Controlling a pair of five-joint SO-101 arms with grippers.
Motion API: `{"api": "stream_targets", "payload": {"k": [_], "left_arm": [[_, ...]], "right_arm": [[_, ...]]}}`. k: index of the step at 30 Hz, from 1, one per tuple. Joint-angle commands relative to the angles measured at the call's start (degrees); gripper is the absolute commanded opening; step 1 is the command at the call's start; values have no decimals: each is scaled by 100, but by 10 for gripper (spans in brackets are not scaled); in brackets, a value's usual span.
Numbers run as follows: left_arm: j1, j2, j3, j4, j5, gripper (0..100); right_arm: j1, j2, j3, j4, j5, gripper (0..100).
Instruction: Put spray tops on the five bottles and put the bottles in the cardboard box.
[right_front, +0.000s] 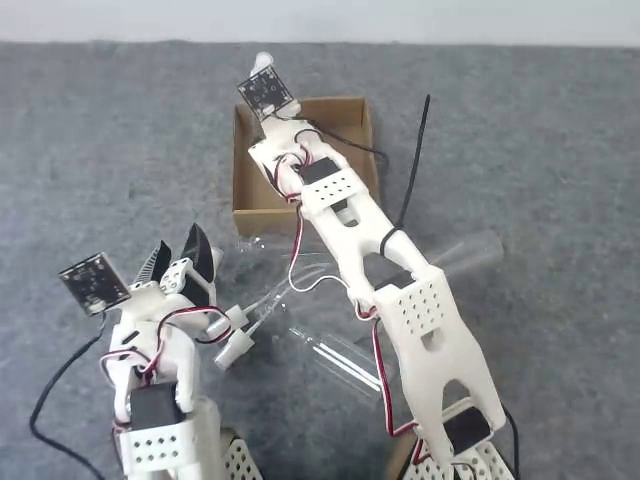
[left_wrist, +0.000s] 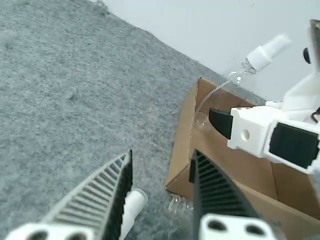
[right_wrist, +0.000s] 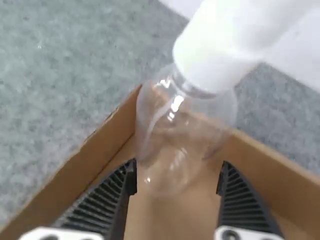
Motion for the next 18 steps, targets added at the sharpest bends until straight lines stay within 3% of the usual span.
{"api": "stream_targets", "payload": {"k": [1, 6, 18], "left_arm": [[9, -44, -75, 35, -53, 180], [9, -44, -75, 35, -53, 180], [9, -44, -75, 35, -53, 180]], "right_arm": [[66, -664, -387, 268, -35, 203], [66, -840, -369, 637, -35, 258], [127, -1640, -369, 2290, -26, 210]]}}
